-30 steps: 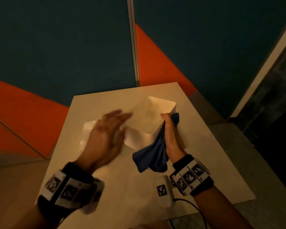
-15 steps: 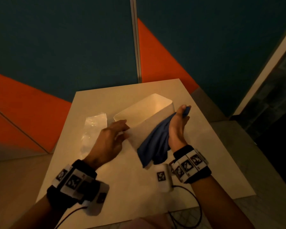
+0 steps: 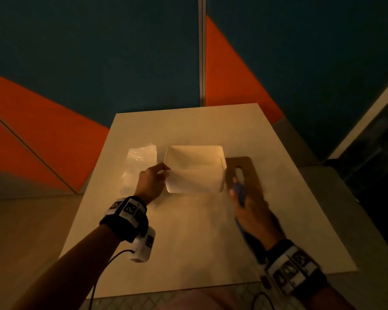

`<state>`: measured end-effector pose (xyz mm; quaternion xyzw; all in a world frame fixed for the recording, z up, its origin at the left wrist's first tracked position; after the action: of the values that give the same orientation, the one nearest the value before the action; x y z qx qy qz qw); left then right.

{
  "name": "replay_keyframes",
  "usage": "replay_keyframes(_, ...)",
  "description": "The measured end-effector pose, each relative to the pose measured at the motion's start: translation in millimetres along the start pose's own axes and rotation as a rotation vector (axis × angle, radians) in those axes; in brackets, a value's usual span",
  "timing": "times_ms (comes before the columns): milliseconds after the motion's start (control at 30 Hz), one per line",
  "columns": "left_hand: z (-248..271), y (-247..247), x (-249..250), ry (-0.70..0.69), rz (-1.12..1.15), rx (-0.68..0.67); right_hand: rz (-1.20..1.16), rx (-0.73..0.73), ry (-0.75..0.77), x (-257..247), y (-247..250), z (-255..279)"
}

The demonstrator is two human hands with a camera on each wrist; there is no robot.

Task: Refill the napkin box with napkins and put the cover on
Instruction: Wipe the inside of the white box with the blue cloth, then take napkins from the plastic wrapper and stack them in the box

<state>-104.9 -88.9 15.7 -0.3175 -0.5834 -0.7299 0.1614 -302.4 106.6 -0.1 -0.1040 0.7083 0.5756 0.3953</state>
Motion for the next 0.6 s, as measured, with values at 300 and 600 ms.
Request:
replay_keyframes(300, -7, -22, -10, 0.085, 0.134, 0.031, 0.412, -0.465, 0.016, 62, -120, 50)
replay_keyframes(600, -14, -33, -24, 0.177, 0.181, 0.023, 0.365, -0.603, -0.039, 99, -140, 53)
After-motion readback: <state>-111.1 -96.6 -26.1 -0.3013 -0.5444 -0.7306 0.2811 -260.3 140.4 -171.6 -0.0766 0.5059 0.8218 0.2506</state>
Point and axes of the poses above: each hand's wrist, its own z-axis away from the middle knuckle, its own y-axis out of the back of the hand, x = y × z, the point moved 10 cm from there along -z, towards the middle knuckle, and after that the axes turned 11 degrees about y, right-handed, at the moved point
